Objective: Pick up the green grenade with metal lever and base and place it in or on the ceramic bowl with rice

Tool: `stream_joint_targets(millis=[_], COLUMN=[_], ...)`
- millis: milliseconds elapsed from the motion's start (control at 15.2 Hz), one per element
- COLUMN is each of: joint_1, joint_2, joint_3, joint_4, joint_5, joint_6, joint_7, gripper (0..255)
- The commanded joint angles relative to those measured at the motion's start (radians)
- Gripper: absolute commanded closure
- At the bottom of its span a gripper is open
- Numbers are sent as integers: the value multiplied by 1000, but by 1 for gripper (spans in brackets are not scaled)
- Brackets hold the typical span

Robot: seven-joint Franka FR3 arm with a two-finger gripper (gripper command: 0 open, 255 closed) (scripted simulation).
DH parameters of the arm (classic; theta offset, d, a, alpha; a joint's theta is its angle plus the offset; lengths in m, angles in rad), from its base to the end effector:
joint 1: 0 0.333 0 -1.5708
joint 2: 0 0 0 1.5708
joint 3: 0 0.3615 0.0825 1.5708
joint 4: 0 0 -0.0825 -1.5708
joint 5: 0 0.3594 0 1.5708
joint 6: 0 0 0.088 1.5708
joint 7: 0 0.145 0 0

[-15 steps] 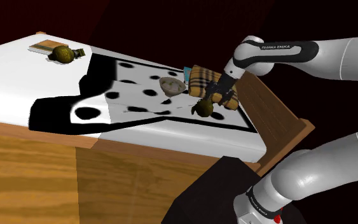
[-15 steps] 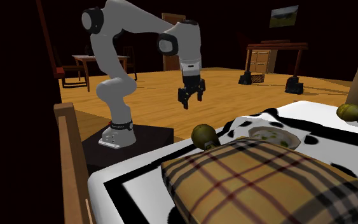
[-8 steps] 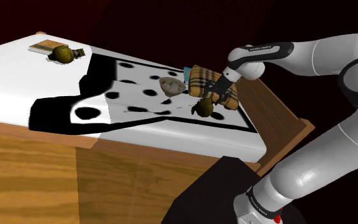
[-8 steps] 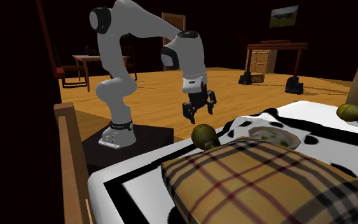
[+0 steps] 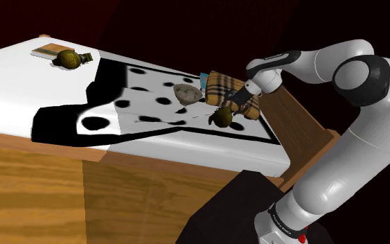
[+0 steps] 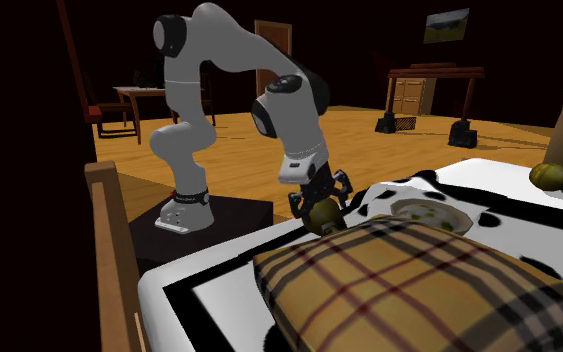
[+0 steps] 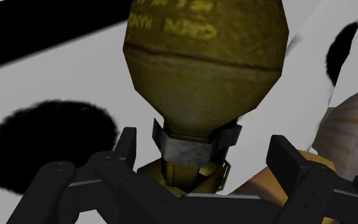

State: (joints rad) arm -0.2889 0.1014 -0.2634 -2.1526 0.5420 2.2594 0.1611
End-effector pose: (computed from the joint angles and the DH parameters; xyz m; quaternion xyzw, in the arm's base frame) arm 0.4786 -0.2586 0.3842 -0.8466 0.4953 -0.0441 0.1898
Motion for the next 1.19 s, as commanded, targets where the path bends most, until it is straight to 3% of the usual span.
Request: stream_joint_targets(millis=[0, 330, 858, 924, 1122], joint_1=[-1, 8, 8, 8, 8], joint_2=[21, 72, 71, 71, 72], joint_3=[2, 20, 20, 20, 20], joint_4=[0, -9, -9, -9, -9], joint_5=[22, 66, 66, 66, 66], joint_6=[20, 76, 76, 76, 76], joint_7=[-9, -36, -36, -36, -36], gripper=[0, 0, 0, 255, 255])
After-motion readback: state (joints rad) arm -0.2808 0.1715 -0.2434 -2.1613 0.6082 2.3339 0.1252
